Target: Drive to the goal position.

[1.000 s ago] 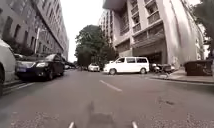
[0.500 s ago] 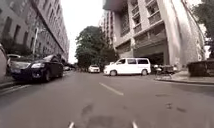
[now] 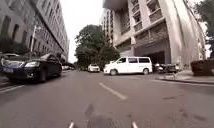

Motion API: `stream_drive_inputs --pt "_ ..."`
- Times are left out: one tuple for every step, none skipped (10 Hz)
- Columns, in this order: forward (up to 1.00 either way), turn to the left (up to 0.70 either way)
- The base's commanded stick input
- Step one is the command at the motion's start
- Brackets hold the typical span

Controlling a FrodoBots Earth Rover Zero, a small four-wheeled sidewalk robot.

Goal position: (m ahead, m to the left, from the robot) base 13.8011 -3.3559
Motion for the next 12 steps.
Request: stream_drive_inputs --pt "0.70 0.00" --pt "0.70 0.00" --pt "0.70 0.00" --pt "0.70 0.00" --pt "0.70 0.00" --pt "0.70 0.00" --pt "0.70 0.00" --pt "0.70 0.00" --pt "0.70 0.00" --pt "0.70 0.00" --pt "0.70 0.00" --pt "0.70 0.00"
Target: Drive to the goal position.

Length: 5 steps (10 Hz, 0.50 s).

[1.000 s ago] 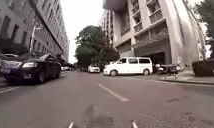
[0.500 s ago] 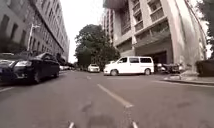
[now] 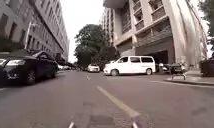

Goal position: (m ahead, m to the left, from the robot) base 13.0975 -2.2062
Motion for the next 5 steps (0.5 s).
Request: stream_drive_inputs --pt "0.70 0.00" --pt "0.70 0.00" --pt "0.70 0.00" --pt "0.70 0.00" --pt "0.70 0.00"
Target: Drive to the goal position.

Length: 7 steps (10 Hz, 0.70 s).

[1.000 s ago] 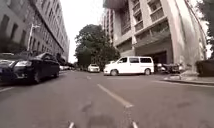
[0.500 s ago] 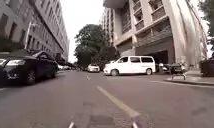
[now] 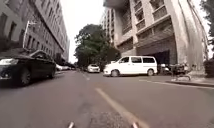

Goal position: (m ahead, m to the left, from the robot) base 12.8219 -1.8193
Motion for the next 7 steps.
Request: stream_drive_inputs --pt "0.70 0.00" --pt "0.70 0.00" --pt "0.70 0.00" --pt "0.70 0.00" --pt "0.70 0.00" --pt "0.70 0.00" --pt "0.70 0.00"
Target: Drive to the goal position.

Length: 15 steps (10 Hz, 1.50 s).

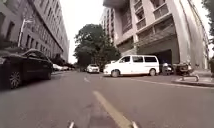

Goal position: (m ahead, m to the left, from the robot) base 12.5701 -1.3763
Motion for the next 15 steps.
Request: stream_drive_inputs --pt "0.70 0.00" --pt "0.70 0.00" --pt "0.70 0.00" --pt "0.70 0.00" --pt "0.70 0.00" --pt "0.70 0.00" --pt "0.70 0.00" --pt "0.70 0.00" --pt "0.70 0.00" --pt "0.70 0.00" --pt "0.70 0.00" --pt "0.70 0.00" --pt "0.70 0.06" --pt "0.70 0.13" --pt "0.70 0.14"
